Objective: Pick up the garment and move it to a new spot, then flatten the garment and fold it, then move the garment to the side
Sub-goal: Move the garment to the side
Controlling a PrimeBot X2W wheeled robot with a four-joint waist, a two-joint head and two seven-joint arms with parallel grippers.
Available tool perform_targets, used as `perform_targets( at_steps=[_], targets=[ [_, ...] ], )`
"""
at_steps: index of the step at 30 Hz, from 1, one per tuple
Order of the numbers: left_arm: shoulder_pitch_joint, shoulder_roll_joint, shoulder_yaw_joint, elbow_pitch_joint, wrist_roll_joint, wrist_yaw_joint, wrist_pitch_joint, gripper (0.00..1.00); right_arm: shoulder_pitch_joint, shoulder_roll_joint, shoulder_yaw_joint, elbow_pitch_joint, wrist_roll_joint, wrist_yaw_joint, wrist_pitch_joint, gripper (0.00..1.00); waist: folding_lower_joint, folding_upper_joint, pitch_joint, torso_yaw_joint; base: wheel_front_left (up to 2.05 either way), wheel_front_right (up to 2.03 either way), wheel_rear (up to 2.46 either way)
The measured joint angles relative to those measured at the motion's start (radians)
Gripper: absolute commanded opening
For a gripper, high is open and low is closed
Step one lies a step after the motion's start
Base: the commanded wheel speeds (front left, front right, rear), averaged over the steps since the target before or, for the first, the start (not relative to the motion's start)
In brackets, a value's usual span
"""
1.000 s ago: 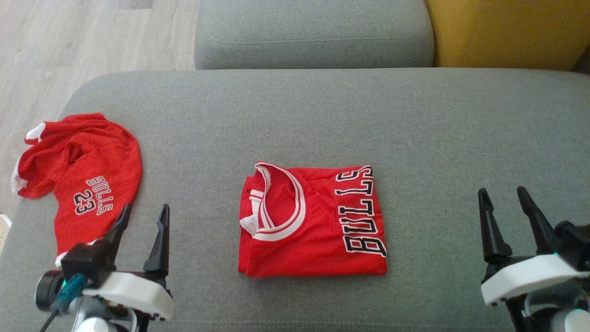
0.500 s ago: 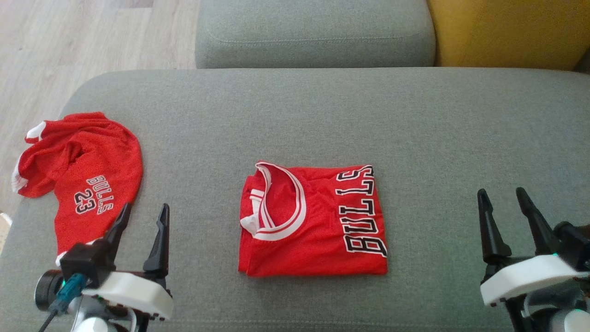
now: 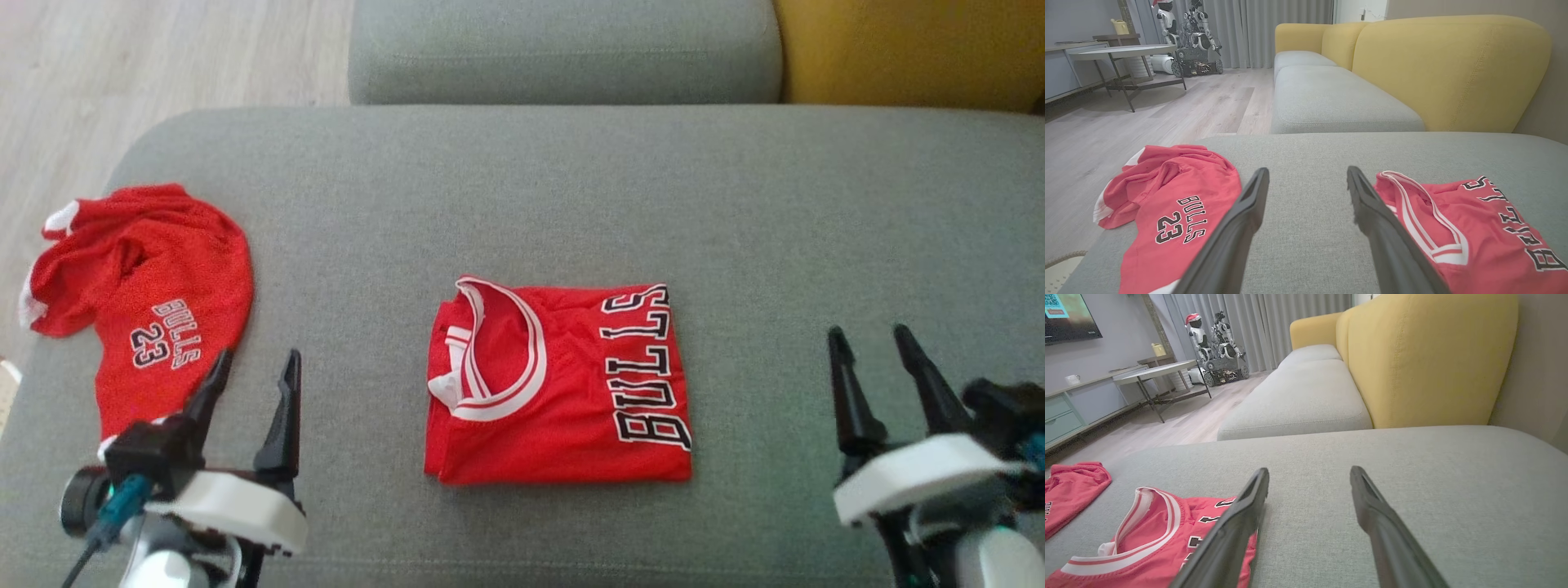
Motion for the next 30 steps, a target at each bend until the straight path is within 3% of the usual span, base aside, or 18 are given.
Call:
perform_targets(
  at_steps=[6,14,21,22,23,24,30],
  targets=[
    [-0.062,0.0,-0.002,-0.007,0.0,-0.007,-0.002,1.0,-0.131,0.0,0.073,0.121,0.019,0.0,-0.002,1.0,0.0,0.0,0.051,0.014,0.0,0.0,0.0],
    [-0.132,-0.02,-0.011,0.021,0.0,-0.042,-0.027,1.0,-0.329,-0.039,0.247,0.456,0.044,0.0,0.081,1.0,0.0,-0.0001,0.14,0.053,0.0,0.0,0.0],
    [-0.173,-0.028,-0.012,0.048,0.0,-0.051,-0.04,1.0,-0.375,-0.039,0.31,0.559,0.089,0.0,0.181,1.0,0.0,-0.0001,0.183,0.071,0.0,0.0,0.0],
    [-0.173,-0.028,-0.011,0.049,0.0,-0.051,-0.045,1.0,-0.382,-0.038,0.31,0.56,0.089,0.0,0.188,0.83,0.0,-0.0001,0.184,0.069,0.0,0.0,0.0],
    [-0.173,-0.028,-0.009,0.052,0.0,-0.051,-0.045,1.0,-0.387,-0.037,0.311,0.562,0.094,0.0,0.188,0.34,0.0,-0.0001,0.186,0.065,0.0,0.0,0.0],
    [-0.173,-0.029,-0.008,0.054,0.0,-0.051,-0.045,1.0,-0.391,-0.036,0.311,0.564,0.098,0.0,0.189,0.0,0.0,-0.0001,0.188,0.061,0.0,0.0,0.0],
    [-0.173,-0.029,-0.003,0.056,0.0,-0.051,-0.047,1.0,-0.391,-0.03,0.309,0.565,0.095,0.0,0.167,0.0,0.0,-0.0001,0.196,0.026,0.0,0.0,0.0]
  ],
)
